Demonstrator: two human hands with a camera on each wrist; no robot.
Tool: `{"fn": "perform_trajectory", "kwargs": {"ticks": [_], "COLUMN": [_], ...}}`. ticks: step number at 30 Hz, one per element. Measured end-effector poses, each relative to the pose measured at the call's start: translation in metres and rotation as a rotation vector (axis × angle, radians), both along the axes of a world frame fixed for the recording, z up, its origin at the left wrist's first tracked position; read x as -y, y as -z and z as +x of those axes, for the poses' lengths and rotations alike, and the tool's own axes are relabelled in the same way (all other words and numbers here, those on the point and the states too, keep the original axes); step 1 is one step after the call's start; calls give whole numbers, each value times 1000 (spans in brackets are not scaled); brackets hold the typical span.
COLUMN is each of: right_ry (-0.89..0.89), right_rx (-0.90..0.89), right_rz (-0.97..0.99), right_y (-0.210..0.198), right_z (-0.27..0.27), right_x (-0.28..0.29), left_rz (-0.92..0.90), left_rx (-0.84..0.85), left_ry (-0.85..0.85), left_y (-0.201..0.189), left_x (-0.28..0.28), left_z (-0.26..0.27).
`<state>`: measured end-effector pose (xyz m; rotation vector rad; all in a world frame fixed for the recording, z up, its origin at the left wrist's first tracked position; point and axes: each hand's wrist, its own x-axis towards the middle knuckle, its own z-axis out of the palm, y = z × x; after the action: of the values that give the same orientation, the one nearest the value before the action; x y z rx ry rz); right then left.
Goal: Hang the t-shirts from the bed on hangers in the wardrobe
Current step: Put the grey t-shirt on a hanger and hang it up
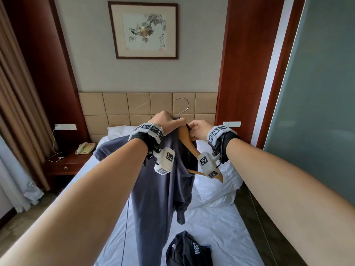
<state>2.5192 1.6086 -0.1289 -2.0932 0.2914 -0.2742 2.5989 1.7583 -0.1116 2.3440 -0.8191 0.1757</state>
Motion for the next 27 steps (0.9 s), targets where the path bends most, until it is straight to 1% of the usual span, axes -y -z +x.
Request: {"fn": "perform_trajectory", "kwargs": {"ticks": [3,4,5,8,10,12,15,18,21,22,23,25,27], "right_ry": [81,108,133,172,153,138,218,305,289,285,277,281,290], "right_rx": [-25,-35,-38,-90,-180,-238,-291,-349,-466,-500,-499,-420,-479], "right_rz": [-313,-391,-422,-458,-466,-513,-571,-597,-685,-688,-642,-520,-511], "right_y": [1,1,0,-1,0,3,9,16,18,20,21,25,19], "right_z": [7,9,9,10,8,3,-8,-16,-23,-23,-22,-20,-23], "right_x": [-2,-3,-4,-7,-8,-5,6,18,26,30,35,49,50], "left_rz": [26,23,19,18,-8,-55,-109,-122,-141,-154,-166,-185,-194], "left_rx": [16,25,36,77,96,106,133,173,210,217,224,246,255], "left_ry": [-9,-19,-36,-63,-55,-56,-75,-100,-144,-160,-175,-194,-197], "left_y": [0,0,-1,-2,-4,-6,-13,-21,-24,-24,-24,-25,-25], "left_x": [-1,-1,-1,-2,-5,-7,-10,-15,-19,-20,-20,-19,-17], "left_z": [-5,-7,-9,-14,-17,-17,-17,-18,-18,-18,-18,-18,-19]}}
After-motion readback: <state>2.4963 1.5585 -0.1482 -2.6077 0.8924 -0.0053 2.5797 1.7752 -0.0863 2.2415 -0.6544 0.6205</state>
